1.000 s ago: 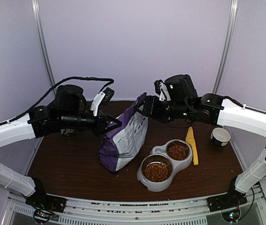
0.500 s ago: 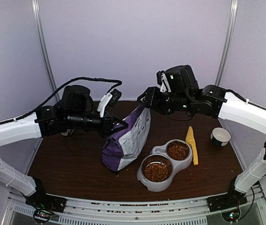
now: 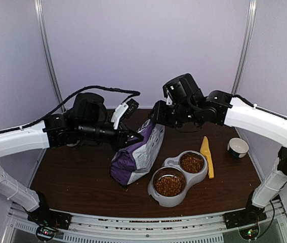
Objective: Serve the pet food
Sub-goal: Adjust the pet food bag at the center of the board, then press the seal on the pet food bag.
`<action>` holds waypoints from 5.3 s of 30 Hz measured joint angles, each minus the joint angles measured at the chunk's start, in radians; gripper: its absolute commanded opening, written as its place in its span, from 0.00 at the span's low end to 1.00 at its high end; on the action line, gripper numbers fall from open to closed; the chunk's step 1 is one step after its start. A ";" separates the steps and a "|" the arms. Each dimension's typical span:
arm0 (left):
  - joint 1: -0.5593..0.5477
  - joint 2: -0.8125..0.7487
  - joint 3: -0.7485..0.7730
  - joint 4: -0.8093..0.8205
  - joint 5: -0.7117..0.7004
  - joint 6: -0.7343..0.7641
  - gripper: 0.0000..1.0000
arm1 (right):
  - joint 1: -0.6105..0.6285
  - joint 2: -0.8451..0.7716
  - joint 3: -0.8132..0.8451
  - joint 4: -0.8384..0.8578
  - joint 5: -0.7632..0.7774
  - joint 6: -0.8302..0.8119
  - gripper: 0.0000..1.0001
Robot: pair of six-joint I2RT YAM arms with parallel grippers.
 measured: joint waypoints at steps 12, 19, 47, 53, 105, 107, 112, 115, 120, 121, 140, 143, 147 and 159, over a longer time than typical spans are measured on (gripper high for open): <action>-0.022 0.028 0.015 -0.003 -0.029 0.044 0.03 | 0.012 0.048 0.051 -0.050 -0.005 -0.029 0.00; -0.030 -0.020 0.016 0.021 -0.145 0.077 0.57 | 0.010 0.055 0.055 -0.003 -0.074 -0.109 0.00; 0.386 -0.451 -0.071 -0.180 0.299 0.222 0.98 | 0.164 0.185 0.324 -0.199 -0.682 -0.602 0.00; 0.386 -0.406 -0.116 -0.181 0.469 0.283 0.98 | 0.165 0.140 0.293 -0.245 -0.774 -0.642 0.00; 0.349 -0.358 -0.227 -0.176 0.651 0.328 0.00 | 0.133 0.000 0.267 -0.143 -0.575 -0.720 0.80; 0.349 -0.378 -0.241 -0.169 0.630 0.323 0.00 | 0.147 0.007 0.270 -0.154 -0.542 -0.731 0.80; 0.345 -0.389 -0.248 -0.159 0.595 0.319 0.00 | 0.174 0.052 0.285 -0.179 -0.494 -0.743 0.80; 0.345 -0.389 -0.249 -0.158 0.584 0.317 0.00 | 0.187 0.088 0.301 -0.191 -0.484 -0.743 0.80; 0.345 -0.389 -0.249 -0.158 0.569 0.316 0.00 | 0.213 0.137 0.327 -0.217 -0.453 -0.757 0.73; 0.345 -0.390 -0.249 -0.158 0.566 0.316 0.00 | 0.218 0.141 0.328 -0.222 -0.450 -0.759 0.72; 0.340 -0.409 -0.265 -0.129 0.537 0.303 0.29 | 0.262 0.177 0.341 -0.286 -0.289 -0.738 0.00; 0.340 -0.410 -0.263 -0.096 0.566 0.293 0.37 | 0.261 0.176 0.327 -0.264 -0.290 -0.734 0.00; 0.333 -0.381 -0.256 -0.097 0.584 0.298 0.47 | 0.261 0.162 0.293 -0.224 -0.310 -0.733 0.00; 0.306 -0.349 -0.241 -0.134 0.563 0.331 0.05 | 0.254 0.142 0.259 -0.193 -0.359 -0.732 0.00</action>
